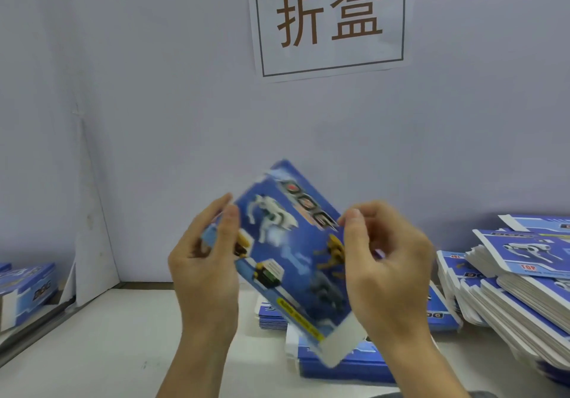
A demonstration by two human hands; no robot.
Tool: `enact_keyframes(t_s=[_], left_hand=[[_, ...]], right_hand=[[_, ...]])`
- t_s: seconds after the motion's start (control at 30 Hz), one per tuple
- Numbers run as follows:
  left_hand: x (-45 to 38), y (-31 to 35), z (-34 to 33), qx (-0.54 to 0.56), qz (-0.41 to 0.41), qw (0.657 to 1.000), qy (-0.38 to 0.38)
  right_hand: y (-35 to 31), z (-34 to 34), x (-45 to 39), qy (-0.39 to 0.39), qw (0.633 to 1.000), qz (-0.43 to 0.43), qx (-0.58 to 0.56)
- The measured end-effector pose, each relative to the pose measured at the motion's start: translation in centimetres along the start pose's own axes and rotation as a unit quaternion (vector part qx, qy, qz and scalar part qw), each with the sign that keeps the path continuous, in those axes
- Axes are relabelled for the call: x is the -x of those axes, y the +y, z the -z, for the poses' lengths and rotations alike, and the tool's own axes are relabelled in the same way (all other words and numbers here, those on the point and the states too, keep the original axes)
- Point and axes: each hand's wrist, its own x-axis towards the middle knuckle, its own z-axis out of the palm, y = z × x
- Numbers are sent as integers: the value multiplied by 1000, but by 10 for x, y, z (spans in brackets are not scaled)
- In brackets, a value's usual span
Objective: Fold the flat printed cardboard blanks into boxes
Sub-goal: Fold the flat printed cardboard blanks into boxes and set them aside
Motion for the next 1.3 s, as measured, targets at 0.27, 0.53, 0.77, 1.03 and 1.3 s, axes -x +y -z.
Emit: enact_keyframes(t_s=[0.27,0.53,0.77,1.03,1.3], left_hand=[[-7,-14,6,74,133,961,230],[20,-31,-15,13,379,920,-98],[1,-27,7,-142,206,962,-110],[12,-35,3,-87,123,972,-178],[22,-50,1,-159,99,971,-150]], right_hand=[[-4,-8,7,-413,839,-331,124],[36,4,-2,21,872,-412,-262],[63,40,-7,-219,905,-326,-161],[66,15,13,-280,898,-320,-117],[64,-3,26,-214,920,-288,-156]])
